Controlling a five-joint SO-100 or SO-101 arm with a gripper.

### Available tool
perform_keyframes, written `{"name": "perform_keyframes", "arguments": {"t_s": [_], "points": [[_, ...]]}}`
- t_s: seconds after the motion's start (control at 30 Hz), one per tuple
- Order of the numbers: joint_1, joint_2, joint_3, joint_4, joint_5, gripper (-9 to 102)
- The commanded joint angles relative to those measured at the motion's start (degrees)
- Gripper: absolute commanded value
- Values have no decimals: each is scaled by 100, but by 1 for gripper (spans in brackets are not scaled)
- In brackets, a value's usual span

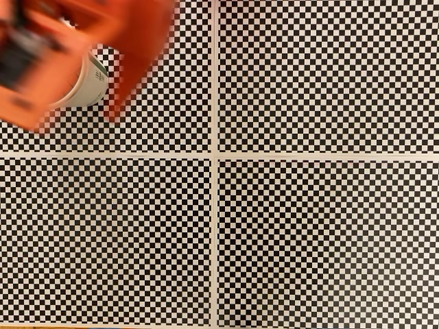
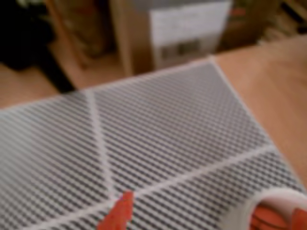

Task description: Grasp basketball and place into cup.

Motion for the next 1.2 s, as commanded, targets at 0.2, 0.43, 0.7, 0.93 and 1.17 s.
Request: {"name": "perform_keyframes", "arguments": {"t_s": [0.2, 0.43, 0.7, 0.93, 1.17], "points": [[-1538, 1301, 413, -527, 580, 40], [-1828, 3384, 1872, -1160, 422, 40], [-2013, 4860, 3120, -1670, 466, 37], [-2171, 5133, 3779, -2109, 606, 37], [-2171, 5133, 5247, -3542, 721, 36]]}}
